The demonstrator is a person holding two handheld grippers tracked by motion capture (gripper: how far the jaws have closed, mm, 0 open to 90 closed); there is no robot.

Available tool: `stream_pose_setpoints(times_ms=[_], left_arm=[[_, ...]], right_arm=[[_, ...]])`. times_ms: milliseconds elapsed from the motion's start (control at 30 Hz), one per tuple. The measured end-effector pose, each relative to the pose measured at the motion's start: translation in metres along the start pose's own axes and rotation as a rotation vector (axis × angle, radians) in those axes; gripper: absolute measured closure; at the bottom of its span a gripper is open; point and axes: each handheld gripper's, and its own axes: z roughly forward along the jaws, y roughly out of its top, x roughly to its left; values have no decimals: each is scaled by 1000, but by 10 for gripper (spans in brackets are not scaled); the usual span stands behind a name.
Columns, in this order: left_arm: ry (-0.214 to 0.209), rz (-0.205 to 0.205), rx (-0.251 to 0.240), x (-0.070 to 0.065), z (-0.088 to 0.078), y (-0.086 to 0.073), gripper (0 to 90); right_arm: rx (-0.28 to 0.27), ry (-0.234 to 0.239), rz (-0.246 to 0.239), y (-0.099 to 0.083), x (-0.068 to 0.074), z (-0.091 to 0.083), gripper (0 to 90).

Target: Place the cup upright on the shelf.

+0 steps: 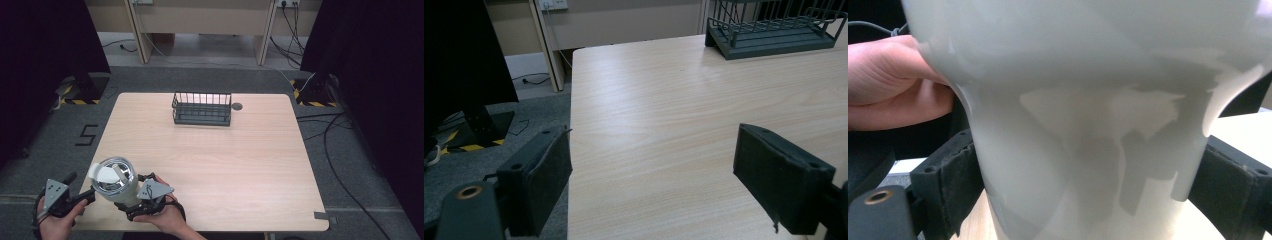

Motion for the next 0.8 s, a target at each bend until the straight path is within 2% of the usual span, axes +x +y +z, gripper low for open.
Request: stream_pose_setpoints(times_ms=[233, 433, 800], left_arm=[[0, 0, 0, 0, 0, 0, 148], [0, 0, 0, 0, 0, 0, 148], [0, 0, -1, 0, 0, 0, 148]], right_arm=[[-11, -13, 16, 5, -1, -5, 104], [-14, -28, 27, 11, -8, -9, 104], [-16, -108, 32, 18, -28, -25, 104]])
